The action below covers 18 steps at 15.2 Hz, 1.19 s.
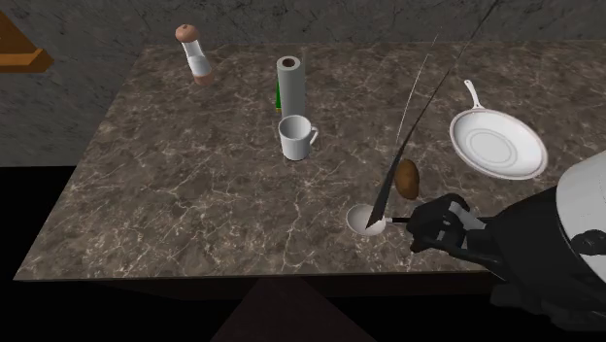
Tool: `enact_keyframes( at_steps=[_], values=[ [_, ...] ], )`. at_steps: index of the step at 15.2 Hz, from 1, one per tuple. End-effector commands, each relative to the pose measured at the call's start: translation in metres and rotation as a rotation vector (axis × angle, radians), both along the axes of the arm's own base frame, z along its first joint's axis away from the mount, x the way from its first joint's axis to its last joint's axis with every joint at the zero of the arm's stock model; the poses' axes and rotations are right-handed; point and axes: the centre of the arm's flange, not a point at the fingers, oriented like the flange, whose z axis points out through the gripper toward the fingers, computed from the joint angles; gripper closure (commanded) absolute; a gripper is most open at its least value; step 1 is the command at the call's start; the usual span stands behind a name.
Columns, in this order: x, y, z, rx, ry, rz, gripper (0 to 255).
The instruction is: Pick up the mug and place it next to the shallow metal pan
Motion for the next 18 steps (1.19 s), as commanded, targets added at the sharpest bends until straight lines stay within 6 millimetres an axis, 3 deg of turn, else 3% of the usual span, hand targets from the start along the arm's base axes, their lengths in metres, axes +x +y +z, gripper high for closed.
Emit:
enact_keyframes(
  at_steps=[1, 18],
  values=[
    [0.0, 0.0, 0.0, 0.0, 0.0, 0.0, 0],
    [0.09, 0.204, -0.071, -0.068, 0.015, 0.031, 0]
  ],
)
